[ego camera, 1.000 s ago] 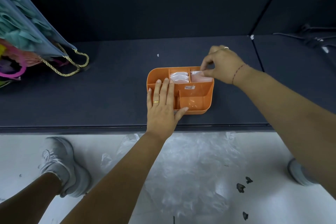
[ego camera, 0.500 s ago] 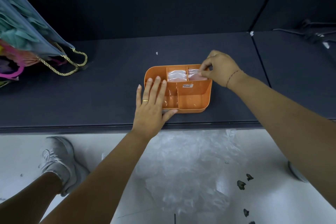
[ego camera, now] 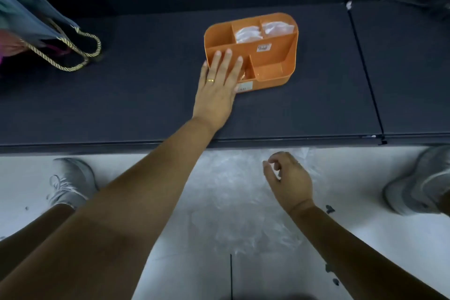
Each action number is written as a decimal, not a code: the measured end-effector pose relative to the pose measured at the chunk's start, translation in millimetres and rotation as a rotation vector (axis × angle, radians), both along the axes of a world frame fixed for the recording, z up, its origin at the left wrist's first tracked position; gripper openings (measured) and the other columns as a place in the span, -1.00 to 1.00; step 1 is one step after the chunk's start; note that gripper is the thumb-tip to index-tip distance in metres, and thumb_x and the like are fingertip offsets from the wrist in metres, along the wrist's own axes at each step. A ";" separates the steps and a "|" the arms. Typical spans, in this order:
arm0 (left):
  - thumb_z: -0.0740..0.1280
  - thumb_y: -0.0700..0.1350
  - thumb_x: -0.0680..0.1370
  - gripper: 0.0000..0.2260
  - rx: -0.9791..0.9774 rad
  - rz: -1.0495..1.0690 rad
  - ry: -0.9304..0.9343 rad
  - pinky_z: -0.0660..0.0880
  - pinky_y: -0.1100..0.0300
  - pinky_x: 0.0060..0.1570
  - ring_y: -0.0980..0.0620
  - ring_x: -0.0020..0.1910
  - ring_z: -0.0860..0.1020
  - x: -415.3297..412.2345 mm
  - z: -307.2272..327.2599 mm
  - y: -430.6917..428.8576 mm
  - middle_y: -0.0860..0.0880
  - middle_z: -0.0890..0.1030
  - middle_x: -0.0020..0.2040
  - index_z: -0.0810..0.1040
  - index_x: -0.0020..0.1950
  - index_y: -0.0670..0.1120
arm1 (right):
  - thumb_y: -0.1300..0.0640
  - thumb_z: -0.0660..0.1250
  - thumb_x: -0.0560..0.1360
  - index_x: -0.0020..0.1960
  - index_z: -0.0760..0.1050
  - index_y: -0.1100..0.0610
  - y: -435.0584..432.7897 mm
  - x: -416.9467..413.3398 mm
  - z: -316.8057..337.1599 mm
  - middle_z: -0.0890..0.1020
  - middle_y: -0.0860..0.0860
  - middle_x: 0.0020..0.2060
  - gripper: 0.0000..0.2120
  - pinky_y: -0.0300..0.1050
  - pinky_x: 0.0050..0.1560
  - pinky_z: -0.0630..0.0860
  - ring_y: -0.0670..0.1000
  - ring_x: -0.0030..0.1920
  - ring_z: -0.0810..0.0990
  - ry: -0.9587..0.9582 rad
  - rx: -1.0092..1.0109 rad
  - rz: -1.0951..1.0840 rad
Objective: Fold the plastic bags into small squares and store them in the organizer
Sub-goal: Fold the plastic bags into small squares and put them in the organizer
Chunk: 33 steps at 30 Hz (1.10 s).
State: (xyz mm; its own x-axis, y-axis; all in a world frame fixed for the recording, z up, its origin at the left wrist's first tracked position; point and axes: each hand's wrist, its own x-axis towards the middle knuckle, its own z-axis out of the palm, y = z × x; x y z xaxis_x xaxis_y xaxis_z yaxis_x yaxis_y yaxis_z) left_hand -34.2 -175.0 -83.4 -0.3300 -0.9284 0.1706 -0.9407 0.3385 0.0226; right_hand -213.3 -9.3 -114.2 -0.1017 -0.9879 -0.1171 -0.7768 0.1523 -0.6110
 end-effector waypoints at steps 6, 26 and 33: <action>0.05 -0.13 0.70 -0.49 0.005 0.003 -0.008 -0.18 -0.03 0.53 -0.12 0.59 -0.10 -3.1 0.1 -42.7 -0.10 -0.03 0.62 -0.07 0.62 -0.04 | -0.30 0.28 0.47 0.57 0.01 -0.02 12.8 4.5 -50.1 0.14 0.04 0.52 -0.18 0.03 0.45 0.16 0.10 0.48 0.18 0.182 0.462 0.451; 0.13 -0.38 0.60 -0.32 -0.002 -0.079 -0.027 -0.25 -0.09 0.50 -0.09 0.59 -0.11 1.6 7.1 -93.7 -0.09 0.00 0.62 -0.10 0.62 -0.03 | 0.25 0.33 0.50 -0.19 0.64 0.13 -8.7 19.9 -48.1 0.61 0.00 -0.24 -0.85 -0.16 -0.19 0.53 0.02 -0.22 0.57 0.018 0.023 0.217; 0.08 0.05 0.67 -0.51 0.003 -0.114 0.250 -0.20 -0.02 0.52 -0.11 0.58 0.07 -4.7 26.7 -7.1 -0.12 0.20 0.57 0.24 0.55 -0.17 | 0.15 0.42 0.50 -0.29 0.47 0.18 -19.5 7.0 0.1 0.54 -0.14 -0.40 -0.76 -0.47 -0.24 0.39 -0.21 -0.33 0.51 -0.580 0.314 -0.172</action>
State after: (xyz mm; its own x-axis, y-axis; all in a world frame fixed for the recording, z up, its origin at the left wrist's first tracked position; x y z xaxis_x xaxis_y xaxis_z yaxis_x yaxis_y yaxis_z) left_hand -38.9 -182.1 -56.7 -0.3803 -0.8882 0.2577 -0.8615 0.4416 0.2507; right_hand -206.3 -28.8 -114.2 -0.0888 -0.8737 -0.4783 -0.2856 0.4824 -0.8281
